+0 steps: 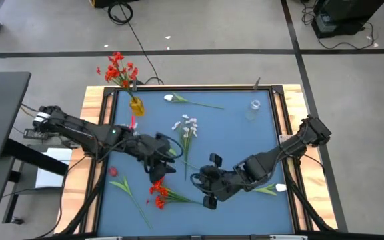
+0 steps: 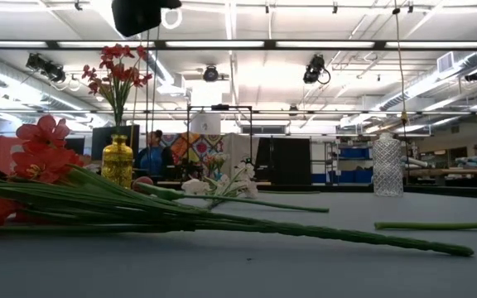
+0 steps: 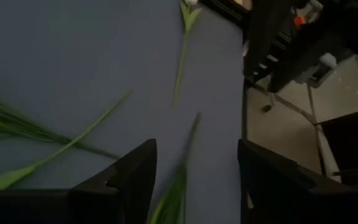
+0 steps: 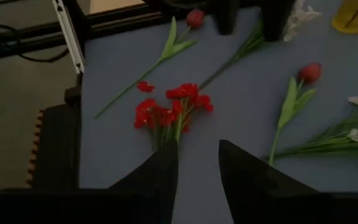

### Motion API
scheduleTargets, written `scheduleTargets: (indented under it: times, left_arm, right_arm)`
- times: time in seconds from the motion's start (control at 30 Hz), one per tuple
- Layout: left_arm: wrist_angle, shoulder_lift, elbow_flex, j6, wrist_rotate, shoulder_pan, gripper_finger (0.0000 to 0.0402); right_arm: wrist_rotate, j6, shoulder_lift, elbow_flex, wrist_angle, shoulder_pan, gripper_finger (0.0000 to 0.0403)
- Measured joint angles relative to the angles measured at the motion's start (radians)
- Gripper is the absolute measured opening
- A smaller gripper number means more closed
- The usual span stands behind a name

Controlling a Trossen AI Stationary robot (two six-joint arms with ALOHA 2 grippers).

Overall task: Sort flowers into vase by color
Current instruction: Put the red flowers into the yellow transparent flower vase

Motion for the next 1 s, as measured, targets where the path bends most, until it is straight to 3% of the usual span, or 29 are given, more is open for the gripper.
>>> scheduleTargets:
  times: [0.2,0.4,0.67,0.87,1.0]
  left_arm:
    - [-0.009,0.002,0.0,-0.017,-0.006,-0.033,0.0229]
    - [-0.033,0.024,0.001,0.129,-0.013,-0.095,0.0228]
    - [-0.045,0.061,0.001,0.162,-0.032,-0.118,0.0228]
    - [-0.077,0.069,0.001,0.149,-0.032,-0.131,0.0228]
    - [-0.139,0.068,0.001,0.135,-0.031,-0.142,0.0228]
  right_arm:
    - [-0.037,0.006,0.005,-0.057,0.14,0.003,0.0139]
    - [-0.049,0.055,0.031,-0.19,0.341,0.019,0.016]
    - [-0.042,-0.01,0.1,-0.322,0.608,0.035,0.0206]
    - [-0.092,-0.083,0.262,-0.292,0.821,0.02,0.0237]
    - [-0.106,-0.177,0.373,-0.194,0.801,0.011,0.0247]
